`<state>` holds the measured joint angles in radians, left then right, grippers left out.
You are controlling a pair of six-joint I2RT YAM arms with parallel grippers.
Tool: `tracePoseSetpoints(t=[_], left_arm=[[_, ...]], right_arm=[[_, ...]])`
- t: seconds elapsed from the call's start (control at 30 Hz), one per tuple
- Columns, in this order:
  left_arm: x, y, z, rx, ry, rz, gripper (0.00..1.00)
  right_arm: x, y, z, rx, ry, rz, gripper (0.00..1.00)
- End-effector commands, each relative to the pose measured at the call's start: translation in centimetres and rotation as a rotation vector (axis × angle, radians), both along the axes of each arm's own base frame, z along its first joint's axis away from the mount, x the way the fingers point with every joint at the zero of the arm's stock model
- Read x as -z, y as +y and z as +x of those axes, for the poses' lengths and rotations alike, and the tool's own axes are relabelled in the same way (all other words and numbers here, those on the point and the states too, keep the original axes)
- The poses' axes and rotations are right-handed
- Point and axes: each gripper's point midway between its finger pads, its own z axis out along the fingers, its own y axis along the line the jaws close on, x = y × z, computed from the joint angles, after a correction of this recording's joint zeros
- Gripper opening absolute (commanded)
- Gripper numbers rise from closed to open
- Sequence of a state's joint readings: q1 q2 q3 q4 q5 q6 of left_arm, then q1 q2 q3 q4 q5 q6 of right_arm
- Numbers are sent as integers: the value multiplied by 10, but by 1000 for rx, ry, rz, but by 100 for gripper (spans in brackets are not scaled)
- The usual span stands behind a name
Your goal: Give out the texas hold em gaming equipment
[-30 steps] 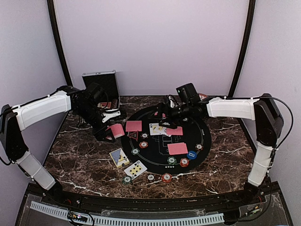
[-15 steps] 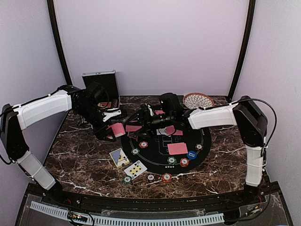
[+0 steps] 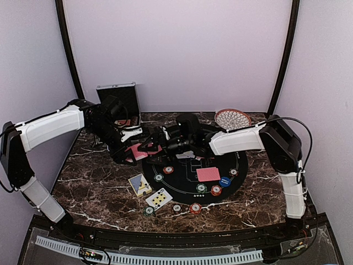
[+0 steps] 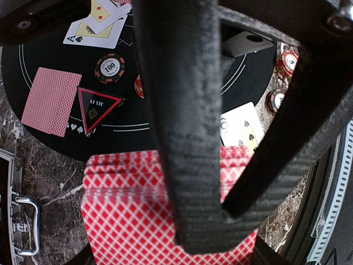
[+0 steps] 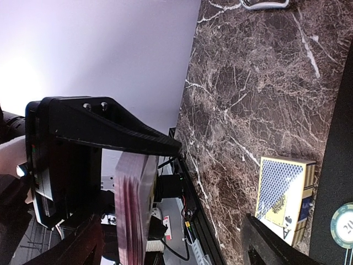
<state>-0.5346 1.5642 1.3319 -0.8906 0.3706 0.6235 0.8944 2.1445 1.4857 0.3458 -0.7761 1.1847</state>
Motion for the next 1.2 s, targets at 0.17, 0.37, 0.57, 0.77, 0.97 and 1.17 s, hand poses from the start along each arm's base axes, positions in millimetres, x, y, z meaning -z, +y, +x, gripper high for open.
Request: tracePoseSetpoints(t=[0.17, 0.37, 0.57, 0.77, 0.97, 1.17], left_arm=[[-9, -7, 2, 5, 0, -31, 0], [-11, -7, 3, 8, -7, -30, 0], [-12, -6, 2, 12, -12, -29, 0], [-12, -5, 2, 13, -13, -27, 0], [-9, -5, 1, 7, -8, -29, 0], [-10, -6, 0, 5, -5, -33, 0]], right_arm=[[-14, 21, -2, -52, -25, 71, 85], [-6, 30, -2, -69, -7, 51, 83], [16, 29, -1, -68, 18, -11, 79], [27, 11, 7, -31, 39, -58, 72], [21, -2, 10, -12, 36, -46, 64], [15, -10, 8, -10, 22, -42, 59]])
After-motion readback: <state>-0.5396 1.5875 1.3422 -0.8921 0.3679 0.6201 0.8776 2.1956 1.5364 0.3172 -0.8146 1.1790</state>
